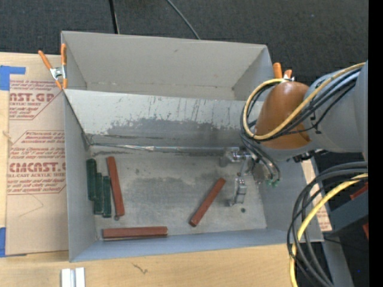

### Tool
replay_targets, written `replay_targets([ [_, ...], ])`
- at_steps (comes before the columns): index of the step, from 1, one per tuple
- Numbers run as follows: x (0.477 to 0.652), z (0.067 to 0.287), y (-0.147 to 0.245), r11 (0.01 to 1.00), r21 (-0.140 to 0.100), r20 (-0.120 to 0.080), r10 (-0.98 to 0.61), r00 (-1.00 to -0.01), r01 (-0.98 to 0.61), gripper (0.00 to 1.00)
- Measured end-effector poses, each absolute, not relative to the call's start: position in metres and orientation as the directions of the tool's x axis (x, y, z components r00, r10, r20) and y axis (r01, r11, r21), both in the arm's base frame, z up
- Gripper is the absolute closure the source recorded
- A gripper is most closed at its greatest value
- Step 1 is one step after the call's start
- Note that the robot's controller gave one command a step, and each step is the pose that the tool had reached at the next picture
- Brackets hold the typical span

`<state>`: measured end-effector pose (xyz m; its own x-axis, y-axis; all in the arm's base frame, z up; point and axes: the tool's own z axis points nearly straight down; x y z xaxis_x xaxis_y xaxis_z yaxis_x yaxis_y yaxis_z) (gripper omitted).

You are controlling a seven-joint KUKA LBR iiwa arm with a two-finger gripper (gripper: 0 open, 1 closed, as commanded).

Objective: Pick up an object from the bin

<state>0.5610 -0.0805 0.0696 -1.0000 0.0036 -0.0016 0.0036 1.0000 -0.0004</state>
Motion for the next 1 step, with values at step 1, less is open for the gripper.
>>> replay_targets([
  [1,0.561,0.0696,-0.0805,1.0,0.0,-0.002,0.003,-1.0,0.003,0.0],
])
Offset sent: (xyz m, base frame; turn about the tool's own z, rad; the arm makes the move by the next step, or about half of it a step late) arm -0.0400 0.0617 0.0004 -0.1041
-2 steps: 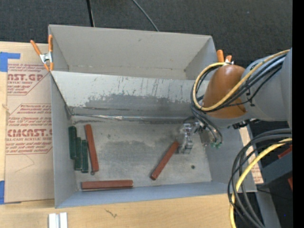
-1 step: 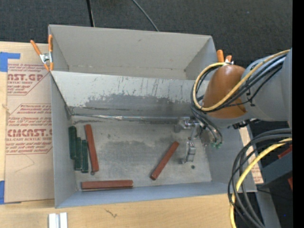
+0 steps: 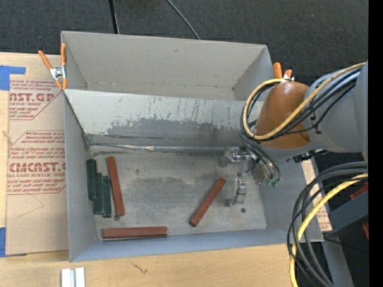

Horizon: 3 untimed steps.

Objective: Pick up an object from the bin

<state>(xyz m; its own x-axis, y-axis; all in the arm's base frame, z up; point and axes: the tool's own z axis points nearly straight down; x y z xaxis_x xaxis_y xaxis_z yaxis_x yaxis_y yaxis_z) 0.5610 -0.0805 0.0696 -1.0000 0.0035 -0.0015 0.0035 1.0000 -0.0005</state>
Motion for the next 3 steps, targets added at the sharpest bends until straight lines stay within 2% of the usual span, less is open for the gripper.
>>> replay_targets([
  [1,0.56,0.07,-0.08,1.0,-0.001,-0.002,0.003,-1.0,0.003,0.0],
  [2,0.567,0.111,-0.064,0.976,0.002,0.003,-0.217,-0.976,-0.217,0.0],
  [3,0.515,0.07,-0.039,0.933,0.001,0.001,-0.36,-0.933,-0.36,1.0],
])
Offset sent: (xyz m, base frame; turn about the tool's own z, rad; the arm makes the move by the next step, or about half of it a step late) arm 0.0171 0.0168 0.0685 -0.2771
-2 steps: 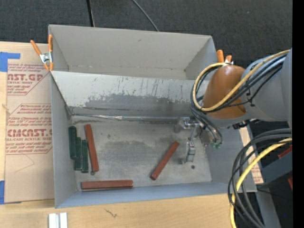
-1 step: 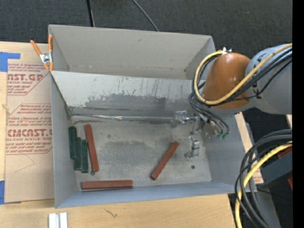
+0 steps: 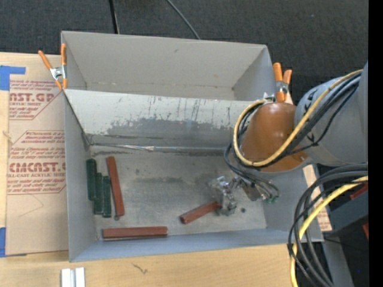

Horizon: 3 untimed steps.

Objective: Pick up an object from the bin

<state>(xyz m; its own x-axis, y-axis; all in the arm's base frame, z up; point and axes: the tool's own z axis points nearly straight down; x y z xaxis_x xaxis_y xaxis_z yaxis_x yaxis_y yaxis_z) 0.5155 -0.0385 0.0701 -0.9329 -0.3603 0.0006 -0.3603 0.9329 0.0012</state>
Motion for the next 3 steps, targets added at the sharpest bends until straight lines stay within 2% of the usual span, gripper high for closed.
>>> replay_targets([
  [1,0.515,0.07,-0.038,0.933,0.001,0.001,-0.36,-0.933,-0.36,1.0],
  [2,0.514,0.085,-0.04,0.929,0.006,0.01,-0.371,-0.929,-0.371,1.0],
  [3,0.514,0.211,-0.022,0.933,-0.002,-0.007,-0.361,-0.932,-0.361,0.0],
])
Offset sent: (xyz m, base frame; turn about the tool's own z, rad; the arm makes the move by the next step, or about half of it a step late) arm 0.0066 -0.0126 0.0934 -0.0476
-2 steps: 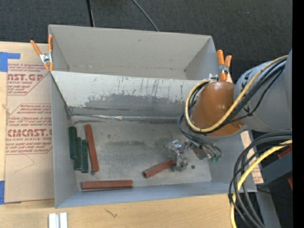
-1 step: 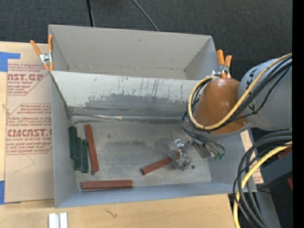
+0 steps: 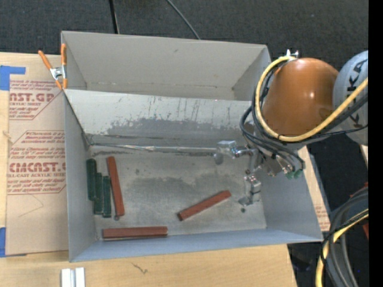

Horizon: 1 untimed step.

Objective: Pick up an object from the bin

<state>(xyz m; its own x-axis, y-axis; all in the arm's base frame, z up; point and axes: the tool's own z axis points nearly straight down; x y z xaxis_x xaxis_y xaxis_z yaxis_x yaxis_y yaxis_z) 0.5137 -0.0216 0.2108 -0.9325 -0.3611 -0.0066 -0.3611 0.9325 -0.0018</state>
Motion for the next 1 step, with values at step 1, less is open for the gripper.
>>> replay_targets([
  [1,0.5126,0.2089,-0.0219,0.933,0.0,-0.002,-0.361,-0.933,-0.361,0.0],
])
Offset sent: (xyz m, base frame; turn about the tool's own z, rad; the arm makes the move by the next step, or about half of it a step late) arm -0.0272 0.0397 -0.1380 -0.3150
